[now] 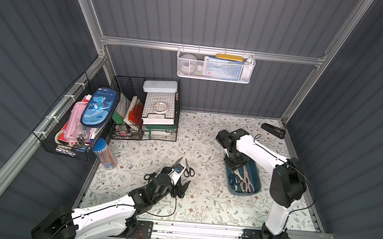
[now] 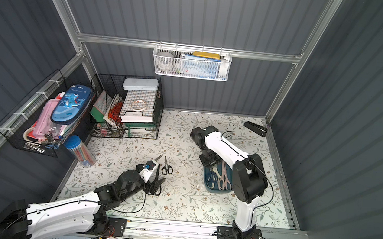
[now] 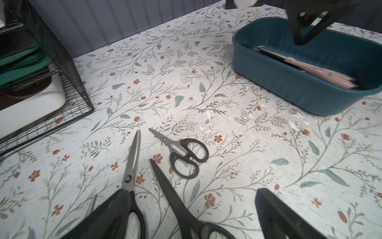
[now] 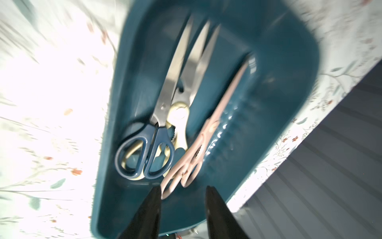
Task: Put the scissors into the storage box
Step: Place the scissors in the storage box, then pick up the scissors from the center of the board.
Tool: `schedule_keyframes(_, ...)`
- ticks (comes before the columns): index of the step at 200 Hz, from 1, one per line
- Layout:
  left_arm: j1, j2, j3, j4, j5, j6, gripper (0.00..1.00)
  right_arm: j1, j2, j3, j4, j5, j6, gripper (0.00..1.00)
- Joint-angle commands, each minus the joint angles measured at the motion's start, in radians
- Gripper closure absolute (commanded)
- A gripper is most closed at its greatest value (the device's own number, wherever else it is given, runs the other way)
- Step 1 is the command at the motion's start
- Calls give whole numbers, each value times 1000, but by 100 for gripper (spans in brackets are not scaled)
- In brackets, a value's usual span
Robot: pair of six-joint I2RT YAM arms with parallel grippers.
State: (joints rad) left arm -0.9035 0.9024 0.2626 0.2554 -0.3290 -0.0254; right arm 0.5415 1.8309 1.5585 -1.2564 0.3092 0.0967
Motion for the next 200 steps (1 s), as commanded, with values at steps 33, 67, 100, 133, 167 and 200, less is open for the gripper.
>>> schedule_keyframes(33, 21, 31, 194, -266, -251, -238, 1, -196, -264, -143, 359, -192, 196, 55)
schedule_keyframes(67, 161, 306, 493, -514, -43, -402, 1, -200, -422, -397, 683, -328, 230, 51)
schedule_keyframes(100, 163, 481, 724, -708, -10, -528, 14, -46, -483, -536, 768, -124, 175, 50)
schedule_keyframes(133, 169, 605, 863, -907, 34, -602, 18, 143, -570, -643, 796, 80, 135, 49)
schedule_keyframes(167, 169, 675, 871, -944, 104, -593, 38, 171, -706, -862, 956, 31, 190, 49)
schedule_keyframes(200, 170, 698, 866, -990, 120, -643, 40, 197, -772, -977, 984, -10, 218, 49)
